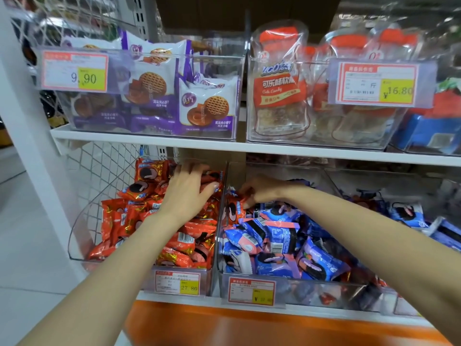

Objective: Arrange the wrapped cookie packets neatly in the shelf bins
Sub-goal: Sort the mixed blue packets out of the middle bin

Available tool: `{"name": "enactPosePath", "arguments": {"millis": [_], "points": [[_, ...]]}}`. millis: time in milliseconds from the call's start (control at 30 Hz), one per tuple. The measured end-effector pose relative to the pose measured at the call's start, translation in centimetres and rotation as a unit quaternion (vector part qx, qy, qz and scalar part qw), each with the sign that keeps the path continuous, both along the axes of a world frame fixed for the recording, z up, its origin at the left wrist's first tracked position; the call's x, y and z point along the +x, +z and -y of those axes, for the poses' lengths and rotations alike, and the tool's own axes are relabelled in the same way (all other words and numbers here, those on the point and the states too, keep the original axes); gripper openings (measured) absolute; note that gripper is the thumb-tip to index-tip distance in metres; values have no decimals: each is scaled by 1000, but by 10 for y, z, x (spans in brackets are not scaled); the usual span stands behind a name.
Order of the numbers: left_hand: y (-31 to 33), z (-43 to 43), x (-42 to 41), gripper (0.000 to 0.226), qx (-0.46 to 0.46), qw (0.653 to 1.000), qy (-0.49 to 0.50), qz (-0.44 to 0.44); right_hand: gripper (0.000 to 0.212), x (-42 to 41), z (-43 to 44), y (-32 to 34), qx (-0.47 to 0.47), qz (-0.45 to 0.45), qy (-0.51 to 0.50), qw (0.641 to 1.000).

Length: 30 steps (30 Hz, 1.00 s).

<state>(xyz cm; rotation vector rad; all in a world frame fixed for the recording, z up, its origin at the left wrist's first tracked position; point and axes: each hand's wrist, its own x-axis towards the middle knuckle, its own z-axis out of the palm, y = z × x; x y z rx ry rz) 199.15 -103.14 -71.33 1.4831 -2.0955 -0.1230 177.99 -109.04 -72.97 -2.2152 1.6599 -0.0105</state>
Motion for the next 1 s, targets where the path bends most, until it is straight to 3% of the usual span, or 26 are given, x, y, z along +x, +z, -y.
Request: {"name": "enactPosePath", "arguments": {"millis": [100,267,367,567,633,733,900,1000], "points": [[1,-2,0,45,-2,1000,-4,-5,49,-4,2,1,-44,-46,-2,998],[4,-5,-2,45,-2,1000,-6,-7,54,-2,8,-6,-36,-34,-21,999],[6,-6,-3,44,-8,1000,-10,-10,45,-2,10,-7,-43,-36,-4,998],[9,-7,-1,42,-23,999,-8,-21,17,-6,3,1,-79,182,-17,980],[8,-7,-1,42,-20,999,-10,-23,17,-5,-2,2,-60,147,-1,987],[9,-8,-2,41,-21,999,-12,-26,33,-4,-6,-3,-55,60,9,997],[8,-7,-6,39,-19,999,-20,-24,33,5,-14,-7,-168,-12,1,986],[6,-8,-9,37,-15,999,-47,-20,29,11,-15,-10,-182,-50,12,982]]}}
